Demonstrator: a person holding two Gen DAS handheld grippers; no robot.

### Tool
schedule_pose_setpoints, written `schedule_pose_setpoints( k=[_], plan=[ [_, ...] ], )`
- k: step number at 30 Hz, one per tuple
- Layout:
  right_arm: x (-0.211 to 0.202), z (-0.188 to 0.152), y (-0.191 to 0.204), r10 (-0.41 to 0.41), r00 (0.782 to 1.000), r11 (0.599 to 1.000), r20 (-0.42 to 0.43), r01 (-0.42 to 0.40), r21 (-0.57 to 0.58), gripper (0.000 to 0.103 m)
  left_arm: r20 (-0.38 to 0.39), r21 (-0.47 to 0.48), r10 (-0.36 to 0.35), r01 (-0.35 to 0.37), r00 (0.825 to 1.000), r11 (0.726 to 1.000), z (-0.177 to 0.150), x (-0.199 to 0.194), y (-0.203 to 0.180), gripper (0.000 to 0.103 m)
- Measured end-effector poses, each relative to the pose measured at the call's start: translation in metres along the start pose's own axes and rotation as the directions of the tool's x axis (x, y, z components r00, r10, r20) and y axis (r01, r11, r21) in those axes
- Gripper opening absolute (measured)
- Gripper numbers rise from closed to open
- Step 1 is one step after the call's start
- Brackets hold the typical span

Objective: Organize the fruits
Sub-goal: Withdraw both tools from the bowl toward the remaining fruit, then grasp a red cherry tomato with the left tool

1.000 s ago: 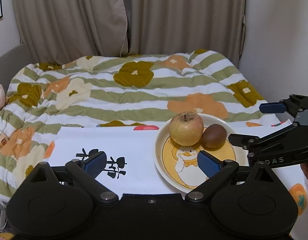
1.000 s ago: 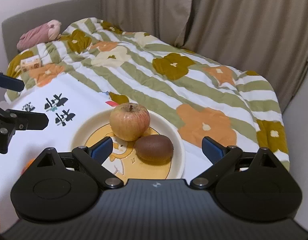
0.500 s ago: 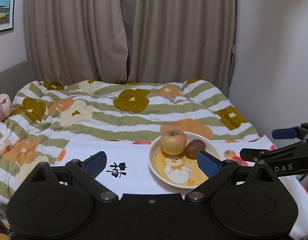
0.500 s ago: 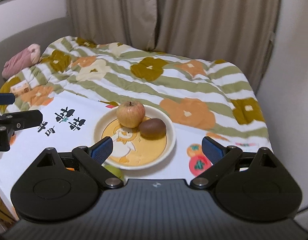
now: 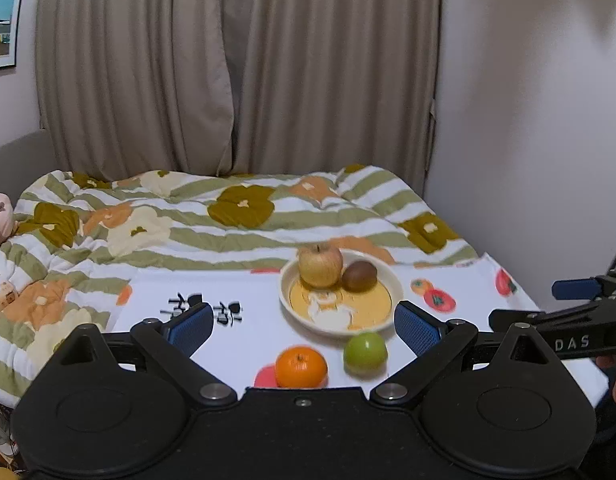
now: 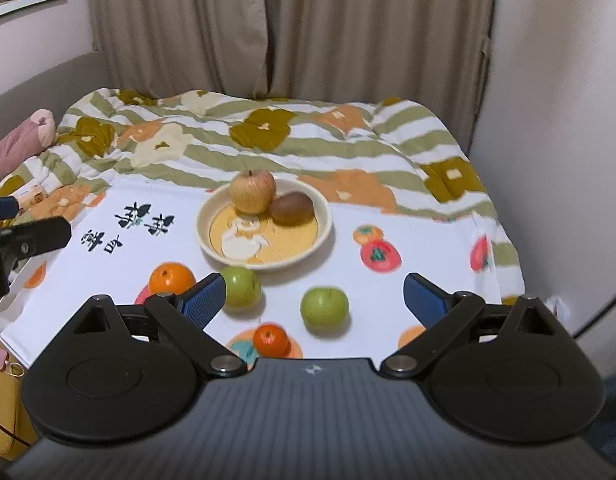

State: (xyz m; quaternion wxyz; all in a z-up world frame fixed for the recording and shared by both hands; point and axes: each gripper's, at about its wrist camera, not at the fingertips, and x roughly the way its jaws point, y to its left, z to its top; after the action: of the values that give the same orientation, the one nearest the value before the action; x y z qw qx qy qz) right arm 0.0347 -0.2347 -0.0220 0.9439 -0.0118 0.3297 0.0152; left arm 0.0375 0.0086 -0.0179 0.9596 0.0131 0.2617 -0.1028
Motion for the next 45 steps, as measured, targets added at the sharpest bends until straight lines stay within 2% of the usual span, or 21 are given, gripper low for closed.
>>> schedule_pose_setpoints(
  k=[5,11,17,19,21,25,38,42,45],
  plan=[
    [-0.009,-0.030,0.002,-0.021,1.000,0.998,-0.023,0.022,0.061,0.103,-0.036,0.034,-0.030,0.031,0.999,0.999,-0.024,-0.002,0.001,0.099],
    [0.000,-0.063,0.002,-0.046,0.996,0.991,-0.079,0.055,0.122,0.103,-0.116,0.068,-0.064,0.072,0.991,0.995,-0.051,0.017,-0.005,0.095],
    [0.016,-0.086,0.001,-0.089,0.990,0.988,-0.113,0.102,0.118,0.103,-0.190,0.121,-0.088,0.112,0.978,0.986,-0.078,0.049,-0.019,0.084],
    [0.023,-0.092,-0.001,-0.091,0.988,0.987,-0.125,0.106,0.122,0.103,-0.213,0.135,-0.093,0.124,0.973,0.983,-0.088,0.059,-0.024,0.077],
    [0.030,-0.097,-0.002,-0.096,0.987,0.986,-0.132,0.112,0.124,0.103,-0.233,0.142,-0.094,0.130,0.968,0.981,-0.095,0.070,-0.028,0.077],
    [0.042,-0.104,-0.003,-0.099,0.984,0.985,-0.151,0.118,0.122,0.103,-0.278,0.143,-0.097,0.141,0.956,0.980,-0.107,0.087,-0.033,0.061],
    [0.067,-0.110,-0.010,-0.056,0.982,0.984,-0.178,0.084,0.155,0.103,-0.336,0.137,-0.082,0.135,0.938,0.981,-0.119,0.115,-0.042,0.048],
    [0.071,-0.110,-0.009,-0.050,0.983,0.986,-0.179,0.077,0.145,0.103,-0.337,0.143,-0.076,0.130,0.939,0.981,-0.119,0.116,-0.045,0.036],
    [0.073,-0.110,-0.009,-0.047,0.982,0.987,-0.180,0.074,0.145,0.103,-0.339,0.135,-0.078,0.131,0.937,0.982,-0.118,0.117,-0.044,0.036]
  ],
)
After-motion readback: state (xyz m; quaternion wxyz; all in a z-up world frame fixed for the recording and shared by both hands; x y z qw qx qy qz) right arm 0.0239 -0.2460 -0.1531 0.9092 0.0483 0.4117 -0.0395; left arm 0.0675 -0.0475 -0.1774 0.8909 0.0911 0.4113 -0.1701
